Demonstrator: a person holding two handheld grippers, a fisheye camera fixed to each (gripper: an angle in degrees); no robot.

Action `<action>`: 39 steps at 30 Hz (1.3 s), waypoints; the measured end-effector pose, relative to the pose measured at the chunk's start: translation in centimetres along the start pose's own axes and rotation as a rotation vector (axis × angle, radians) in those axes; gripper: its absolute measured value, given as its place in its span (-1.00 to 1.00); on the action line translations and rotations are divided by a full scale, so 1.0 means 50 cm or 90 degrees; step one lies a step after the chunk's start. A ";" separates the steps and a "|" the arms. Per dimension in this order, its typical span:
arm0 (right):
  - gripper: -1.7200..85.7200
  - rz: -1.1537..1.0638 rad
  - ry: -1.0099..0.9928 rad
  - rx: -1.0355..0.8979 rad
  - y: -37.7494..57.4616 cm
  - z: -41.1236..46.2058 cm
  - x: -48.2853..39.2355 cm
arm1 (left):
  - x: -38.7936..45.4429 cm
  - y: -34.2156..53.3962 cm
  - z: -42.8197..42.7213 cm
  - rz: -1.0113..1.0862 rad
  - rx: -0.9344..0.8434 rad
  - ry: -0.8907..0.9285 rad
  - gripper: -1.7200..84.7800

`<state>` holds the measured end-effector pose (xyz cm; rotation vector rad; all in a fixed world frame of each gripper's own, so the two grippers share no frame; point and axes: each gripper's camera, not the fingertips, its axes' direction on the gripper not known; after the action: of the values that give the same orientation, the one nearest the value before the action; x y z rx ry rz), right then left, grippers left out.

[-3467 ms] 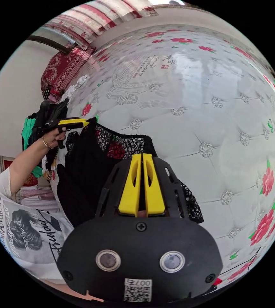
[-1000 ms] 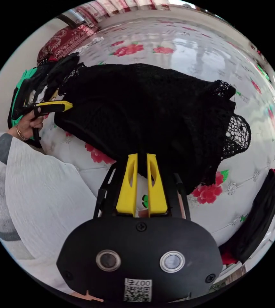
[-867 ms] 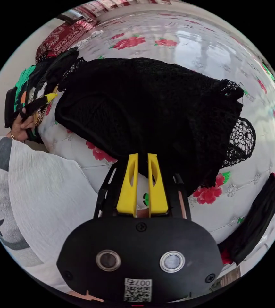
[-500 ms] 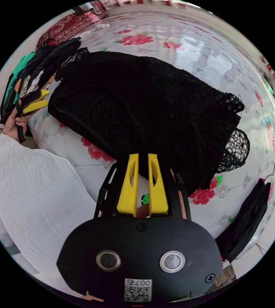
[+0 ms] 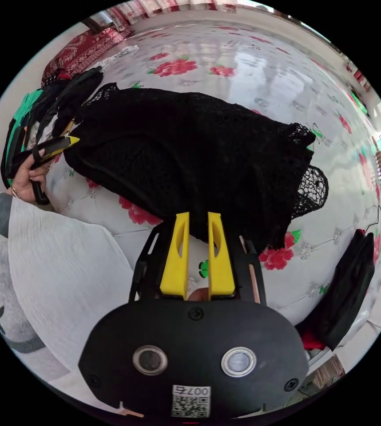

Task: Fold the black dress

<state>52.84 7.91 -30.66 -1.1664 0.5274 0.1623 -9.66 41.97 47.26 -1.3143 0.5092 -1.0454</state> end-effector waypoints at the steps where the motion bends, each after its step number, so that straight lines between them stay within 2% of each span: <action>1: -0.78 0.016 -0.009 0.022 0.016 -0.016 0.011 | 0.028 -0.004 -0.014 0.034 0.015 0.013 -0.97; 5: -0.77 0.086 -0.051 0.091 0.075 -0.063 0.058 | 0.146 -0.019 -0.035 0.190 0.033 0.002 -0.98; 11: -0.78 0.170 -0.089 0.160 0.164 -0.108 0.116 | 0.433 -0.018 0.025 0.537 -0.035 0.053 -0.98; 13: -0.79 0.195 -0.087 0.174 0.193 -0.115 0.131 | 0.550 0.021 0.098 0.679 -0.089 0.080 -0.97; 18: -0.81 0.260 -0.088 0.179 0.264 -0.110 0.166 | 0.705 0.118 0.297 0.833 -0.267 0.124 -0.92; 20: -0.81 0.278 -0.100 0.203 0.287 -0.118 0.180 | 0.727 0.146 0.325 0.846 -0.283 0.113 -0.85; 23: -0.80 0.263 -0.110 0.248 0.289 -0.139 0.199 | 0.713 0.167 0.280 0.855 -0.208 0.151 -0.78; 26: -0.78 0.231 -0.133 0.261 0.262 -0.151 0.223 | 0.651 0.154 0.218 0.824 -0.110 0.129 -0.77; 28: -0.77 0.219 -0.138 0.254 0.240 -0.152 0.235 | 0.585 0.115 0.197 0.736 -0.101 0.062 -0.78; 31: -0.75 0.214 -0.116 0.221 0.202 -0.143 0.246 | 0.497 0.074 0.185 0.624 -0.114 0.011 -0.78; 34: -0.74 0.208 -0.150 0.189 0.163 -0.134 0.237 | 0.433 0.059 0.180 0.540 -0.129 -0.032 -0.78; 36: -0.74 0.174 -0.160 0.150 0.133 -0.129 0.210 | 0.403 0.055 0.175 0.488 -0.134 -0.033 -0.79; 39: -0.75 0.119 -0.094 0.120 0.094 -0.145 0.142 | 0.367 0.056 0.164 0.419 -0.131 -0.023 -0.81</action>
<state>54.93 2.16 -40.04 -0.9135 0.5097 0.3491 6.78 30.62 51.01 -1.2114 0.9608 -0.4289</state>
